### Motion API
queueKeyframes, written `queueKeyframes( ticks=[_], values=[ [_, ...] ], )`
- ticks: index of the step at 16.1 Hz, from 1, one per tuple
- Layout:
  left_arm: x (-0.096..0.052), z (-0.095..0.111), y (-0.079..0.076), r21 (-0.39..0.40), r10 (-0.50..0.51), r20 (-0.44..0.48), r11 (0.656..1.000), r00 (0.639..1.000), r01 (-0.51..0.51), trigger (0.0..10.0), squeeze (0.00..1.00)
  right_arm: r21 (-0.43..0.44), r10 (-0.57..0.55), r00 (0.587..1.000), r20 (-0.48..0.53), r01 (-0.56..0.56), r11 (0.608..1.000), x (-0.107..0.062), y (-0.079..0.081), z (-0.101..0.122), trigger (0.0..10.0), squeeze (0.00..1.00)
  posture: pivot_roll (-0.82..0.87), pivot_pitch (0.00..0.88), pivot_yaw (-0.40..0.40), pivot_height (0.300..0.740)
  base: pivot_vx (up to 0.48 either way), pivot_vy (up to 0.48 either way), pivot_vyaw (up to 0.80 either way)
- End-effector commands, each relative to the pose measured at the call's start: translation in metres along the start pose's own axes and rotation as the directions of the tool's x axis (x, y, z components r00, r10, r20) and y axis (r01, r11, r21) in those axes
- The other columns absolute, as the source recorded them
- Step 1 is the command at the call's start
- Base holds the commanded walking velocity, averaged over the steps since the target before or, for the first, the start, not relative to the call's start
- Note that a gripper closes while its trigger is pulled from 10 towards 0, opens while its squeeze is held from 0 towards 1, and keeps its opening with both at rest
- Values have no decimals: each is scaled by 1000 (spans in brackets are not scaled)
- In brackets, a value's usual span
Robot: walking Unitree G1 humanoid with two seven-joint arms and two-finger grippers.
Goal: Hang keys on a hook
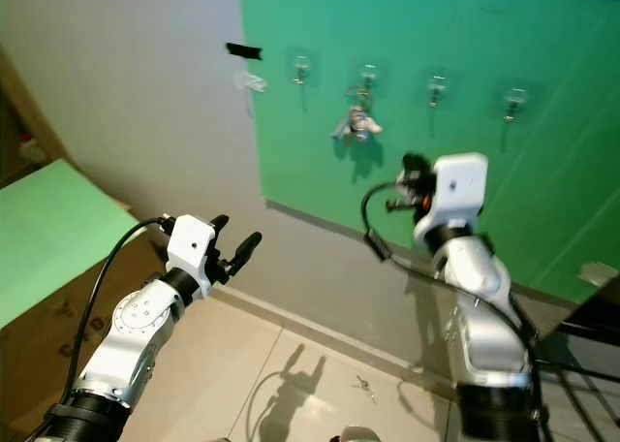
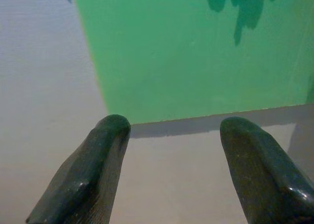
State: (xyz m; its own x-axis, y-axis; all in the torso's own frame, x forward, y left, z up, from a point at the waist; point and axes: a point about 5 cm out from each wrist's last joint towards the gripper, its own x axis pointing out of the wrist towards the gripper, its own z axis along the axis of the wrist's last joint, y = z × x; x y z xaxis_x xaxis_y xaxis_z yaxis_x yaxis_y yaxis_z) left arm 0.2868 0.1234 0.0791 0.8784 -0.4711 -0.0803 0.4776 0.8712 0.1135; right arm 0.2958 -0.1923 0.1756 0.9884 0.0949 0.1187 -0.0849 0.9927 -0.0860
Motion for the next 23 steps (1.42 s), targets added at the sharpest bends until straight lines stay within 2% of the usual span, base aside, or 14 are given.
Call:
queueKeyframes(
  ticks=[1, 4, 8, 13, 17, 20, 23],
  values=[
    [0, 0, 0, 4, -9, -1, 1000, 1000, 9, 10000, 0, 1, -22, 1000, 9, 22, 1000, 4, -4, 7, 9882, 0, -140, 0, 56, 722, 0, 0, 0],
    [1, 1, -1, 2, -15, 0, 1000, 1000, 15, 10000, 0, 4, -84, 996, 10, 84, 996, 16, -14, 17, 10000, 0, -138, 0, 55, 722, 0, 0, 0],
    [2, 1, -1, 8, -19, 4, 1000, 1000, 19, 10000, 0, -5, -117, 993, 17, 117, 993, 28, -19, 30, 10000, 0, -136, 0, 53, 722, 0, 0, 0],
    [1, 1, -2, 12, -19, 5, 1000, 1000, 19, 10000, 0, -12, -101, 995, 23, 101, 995, 29, -17, 34, 10000, 0, -129, 0, 48, 722, 0, 0, 0],
    [0, 0, -3, 17, -24, 1, 1000, 1000, 24, 10000, 0, -3, -6, 1000, 18, 6, 1000, 22, -7, 35, 10000, 0, -134, 0, 50, 722, 0, 0, 0],
    [0, 0, -4, 19, -30, 0, 999, 1000, 30, 10000, 0, 21, 186, 982, 23, -187, 982, 13, 9, 45, 10000, 0, -140, 0, 53, 722, 0, 0, 0],
    [1, -1, -5, 20, -37, -2, 999, 999, 37, 10000, 0, 77, 220, 975, 42, -223, 972, 9, 1, 58, 10000, 0, -143, 0, 55, 722, 0, 0, 0]
  ],
)
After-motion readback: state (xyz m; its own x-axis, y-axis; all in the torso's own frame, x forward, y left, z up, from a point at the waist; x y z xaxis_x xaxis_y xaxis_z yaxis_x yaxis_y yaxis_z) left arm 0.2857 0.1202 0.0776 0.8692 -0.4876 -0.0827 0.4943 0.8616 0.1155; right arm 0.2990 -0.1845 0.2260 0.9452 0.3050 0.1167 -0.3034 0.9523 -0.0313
